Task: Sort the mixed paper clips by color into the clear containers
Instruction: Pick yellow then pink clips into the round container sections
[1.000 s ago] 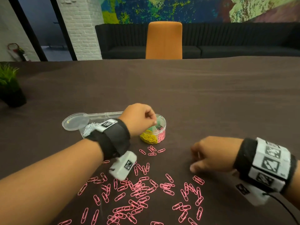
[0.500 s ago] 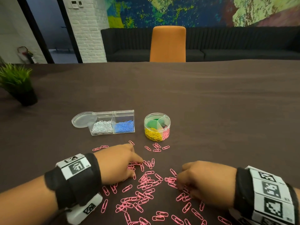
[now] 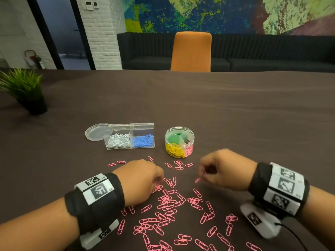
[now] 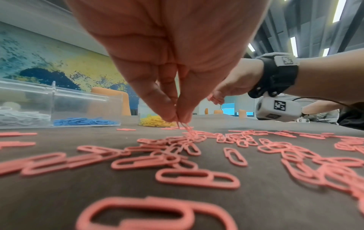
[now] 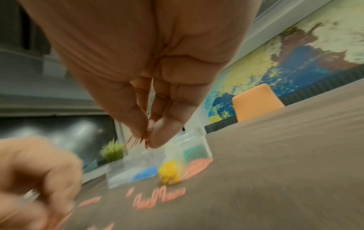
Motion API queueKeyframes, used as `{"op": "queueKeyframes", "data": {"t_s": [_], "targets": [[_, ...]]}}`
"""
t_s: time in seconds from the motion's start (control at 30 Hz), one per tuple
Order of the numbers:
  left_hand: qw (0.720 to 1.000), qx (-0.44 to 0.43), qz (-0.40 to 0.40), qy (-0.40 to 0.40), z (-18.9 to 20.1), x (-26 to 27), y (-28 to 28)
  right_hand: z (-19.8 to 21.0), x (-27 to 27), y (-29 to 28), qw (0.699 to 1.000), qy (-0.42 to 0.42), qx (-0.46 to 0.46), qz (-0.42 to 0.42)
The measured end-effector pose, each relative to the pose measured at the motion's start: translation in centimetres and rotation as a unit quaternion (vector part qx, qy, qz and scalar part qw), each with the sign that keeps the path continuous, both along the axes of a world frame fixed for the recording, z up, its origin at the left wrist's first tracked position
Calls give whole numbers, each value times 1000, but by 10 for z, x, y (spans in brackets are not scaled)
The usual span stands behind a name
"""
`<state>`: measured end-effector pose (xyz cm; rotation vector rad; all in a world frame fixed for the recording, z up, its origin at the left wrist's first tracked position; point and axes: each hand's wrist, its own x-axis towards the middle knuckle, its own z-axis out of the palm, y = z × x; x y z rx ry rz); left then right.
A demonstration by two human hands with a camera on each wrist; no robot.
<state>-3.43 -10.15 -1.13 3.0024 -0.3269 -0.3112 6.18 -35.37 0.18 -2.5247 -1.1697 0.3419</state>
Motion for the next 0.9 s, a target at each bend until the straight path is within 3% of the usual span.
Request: {"op": "queueKeyframes", "data": {"t_s": [0.13, 0.23, 0.53, 0.77, 0.83, 0.9], "targets": [[997, -53, 28, -38, 5, 2, 4, 17, 39, 18, 987, 12, 123, -102], [995, -73, 39, -54, 6, 3, 7, 30, 64, 35, 975, -2, 158, -158], [969, -201, 96, -109, 10, 31, 9, 36, 96, 89, 982, -58, -45, -174], [886, -404, 168, -154, 22, 99, -15, 41, 100, 82, 983, -51, -28, -174], [872, -423, 183, -162, 23, 120, -24, 40, 102, 73, 983, -48, -10, -180], [877, -410, 188, -168, 21, 139, -32, 39, 103, 61, 982, -41, 10, -183]]}}
